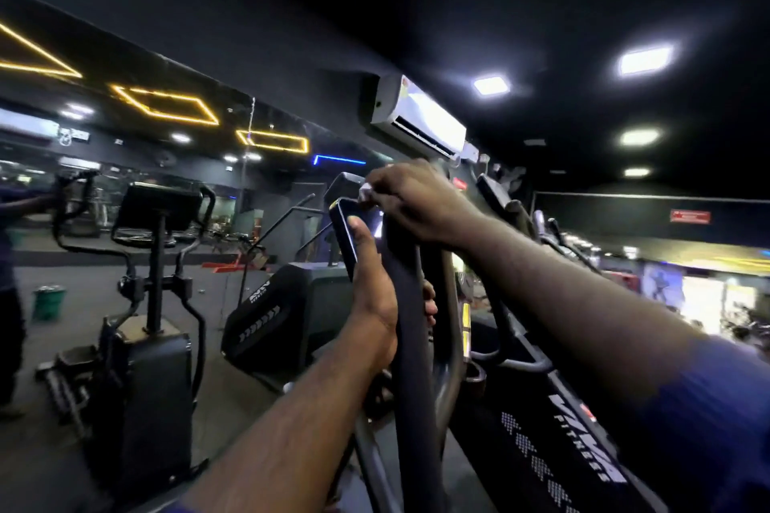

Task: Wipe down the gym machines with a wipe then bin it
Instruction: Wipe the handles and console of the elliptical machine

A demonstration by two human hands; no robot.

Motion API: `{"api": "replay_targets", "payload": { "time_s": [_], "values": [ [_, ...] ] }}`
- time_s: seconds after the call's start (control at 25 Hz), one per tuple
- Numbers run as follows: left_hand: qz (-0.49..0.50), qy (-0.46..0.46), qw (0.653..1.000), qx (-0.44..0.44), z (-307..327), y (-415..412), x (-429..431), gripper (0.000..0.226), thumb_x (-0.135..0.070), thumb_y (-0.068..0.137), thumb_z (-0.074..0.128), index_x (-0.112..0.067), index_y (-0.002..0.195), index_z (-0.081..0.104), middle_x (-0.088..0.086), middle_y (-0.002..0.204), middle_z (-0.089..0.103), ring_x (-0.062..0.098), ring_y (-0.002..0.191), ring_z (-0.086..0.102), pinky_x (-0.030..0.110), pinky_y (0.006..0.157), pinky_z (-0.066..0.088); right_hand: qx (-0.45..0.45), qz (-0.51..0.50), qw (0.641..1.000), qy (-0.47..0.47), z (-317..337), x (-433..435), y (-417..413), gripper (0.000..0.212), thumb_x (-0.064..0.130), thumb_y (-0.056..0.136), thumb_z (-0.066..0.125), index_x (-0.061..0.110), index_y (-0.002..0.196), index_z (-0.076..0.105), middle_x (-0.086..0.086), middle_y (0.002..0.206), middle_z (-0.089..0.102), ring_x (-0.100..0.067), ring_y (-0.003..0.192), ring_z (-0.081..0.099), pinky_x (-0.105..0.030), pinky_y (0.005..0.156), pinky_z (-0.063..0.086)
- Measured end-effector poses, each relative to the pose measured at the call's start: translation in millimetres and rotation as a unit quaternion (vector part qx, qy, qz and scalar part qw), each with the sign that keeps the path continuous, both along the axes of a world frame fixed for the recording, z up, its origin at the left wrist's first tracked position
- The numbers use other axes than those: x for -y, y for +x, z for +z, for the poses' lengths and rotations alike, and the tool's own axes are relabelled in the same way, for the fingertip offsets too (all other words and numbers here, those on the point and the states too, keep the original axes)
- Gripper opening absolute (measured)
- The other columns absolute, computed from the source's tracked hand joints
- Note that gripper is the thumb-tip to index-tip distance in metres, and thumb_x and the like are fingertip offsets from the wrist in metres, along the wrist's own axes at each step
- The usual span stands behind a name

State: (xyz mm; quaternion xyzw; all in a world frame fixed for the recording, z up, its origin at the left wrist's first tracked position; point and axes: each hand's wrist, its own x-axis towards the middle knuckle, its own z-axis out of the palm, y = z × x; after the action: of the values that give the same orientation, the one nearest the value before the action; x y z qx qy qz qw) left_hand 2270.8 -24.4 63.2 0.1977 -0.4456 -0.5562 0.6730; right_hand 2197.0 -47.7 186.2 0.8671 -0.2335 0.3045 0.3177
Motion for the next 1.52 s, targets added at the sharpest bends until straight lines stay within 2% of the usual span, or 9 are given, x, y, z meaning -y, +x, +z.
{"api": "replay_targets", "payload": {
  "time_s": [0.16,0.36,0.48,0.64,0.88,1.04,1.2,1.36,1.52],
  "values": [
    [0.1,0.044,0.994,-0.002,-14,7,-1,0.122,-0.103,0.071,0.022,-0.003,0.121,0.071,0.027,0.105,0.075,0.043,0.094,0.073,0.053,0.086,0.057,0.075,0.216,0.973,0.008,-69,0,-32,0.02,0.007,0.103,0.059,0.004,0.117,0.073,-0.01,0.13,0.07,-0.025,0.134,0.059,-0.036,0.12,0.033],
    [0.167,0.038,0.985,0.036,-26,-17,-18,0.109,-0.094,0.085,0.018,-0.004,0.115,0.071,0.02,0.098,0.075,0.035,0.079,0.07,0.036,0.062,0.059,0.399,0.255,0.874,0.107,-103,8,-40,0.037,0.008,0.106,0.05,0.002,0.14,0.061,-0.012,0.149,0.057,-0.017,0.144,0.048,-0.028,0.123,0.032],
    [0.216,-0.006,0.976,0.002,-39,-33,-19,0.091,-0.08,0.098,0.019,-0.011,0.128,0.071,0.015,0.119,0.076,0.029,0.11,0.073,0.041,0.095,0.06,0.382,0.317,0.854,0.152,-152,-2,-35,0.04,0.004,0.106,0.05,-0.005,0.144,0.055,-0.015,0.149,0.056,-0.019,0.143,0.049,-0.034,0.123,0.034],
    [0.272,0.0,0.962,0.017,-68,-42,-25,0.089,-0.084,0.096,0.02,-0.007,0.09,0.065,0.013,0.085,0.063,0.024,0.078,0.062,0.033,0.071,0.052,0.342,0.377,0.84,0.186,-243,-15,-61,0.039,-0.006,0.103,0.053,-0.009,0.142,0.053,-0.021,0.152,0.051,-0.029,0.147,0.045,-0.047,0.122,0.036],
    [0.35,0.06,0.931,0.081,-115,-67,-46,0.081,-0.081,0.09,0.052,-0.005,0.111,0.067,0.026,0.106,0.067,0.037,0.097,0.064,0.052,0.091,0.056,0.337,0.418,0.815,0.219,-379,-35,-90,0.049,-0.019,0.094,0.052,-0.007,0.141,0.054,-0.017,0.155,0.049,-0.034,0.147,0.043,-0.056,0.119,0.037],
    [0.478,0.093,0.858,0.162,-147,-80,-40,0.07,-0.065,0.09,0.07,0.001,0.115,0.065,0.024,0.098,0.075,0.033,0.071,0.069,0.042,0.059,0.059,0.466,0.367,0.685,0.423,-431,-58,-96,0.048,0.0,0.103,0.048,0.012,0.149,0.053,0.007,0.151,0.056,-0.013,0.14,0.053,-0.039,0.115,0.044],
    [0.501,0.069,0.841,0.192,-154,-76,-38,0.081,-0.067,0.091,0.064,0.012,0.108,0.067,0.034,0.09,0.072,0.039,0.068,0.069,0.048,0.061,0.059,0.496,0.361,0.563,0.554,-399,-74,-92,0.05,0.025,0.107,0.048,0.025,0.156,0.042,0.026,0.144,0.057,0.003,0.136,0.052,-0.015,0.11,0.042],
    [0.53,0.044,0.824,0.197,-153,-79,-36,0.082,-0.065,0.092,0.066,0.017,0.1,0.066,0.032,0.081,0.072,0.038,0.062,0.069,0.044,0.06,0.059,0.511,0.483,0.37,0.607,-389,-69,-101,0.047,0.023,0.106,0.038,0.022,0.152,0.049,-0.004,0.148,0.059,-0.022,0.147,0.045,-0.044,0.124,0.032],
    [0.519,0.025,0.831,0.199,-155,-73,-35,0.075,-0.061,0.093,0.067,0.014,0.099,0.066,0.038,0.086,0.067,0.049,0.065,0.066,0.057,0.059,0.057,0.456,0.384,0.502,0.627,-383,-46,-102,0.048,0.025,0.1,0.064,0.018,0.146,0.055,0.004,0.135,0.069,-0.013,0.132,0.061,-0.04,0.112,0.048]
  ]
}}
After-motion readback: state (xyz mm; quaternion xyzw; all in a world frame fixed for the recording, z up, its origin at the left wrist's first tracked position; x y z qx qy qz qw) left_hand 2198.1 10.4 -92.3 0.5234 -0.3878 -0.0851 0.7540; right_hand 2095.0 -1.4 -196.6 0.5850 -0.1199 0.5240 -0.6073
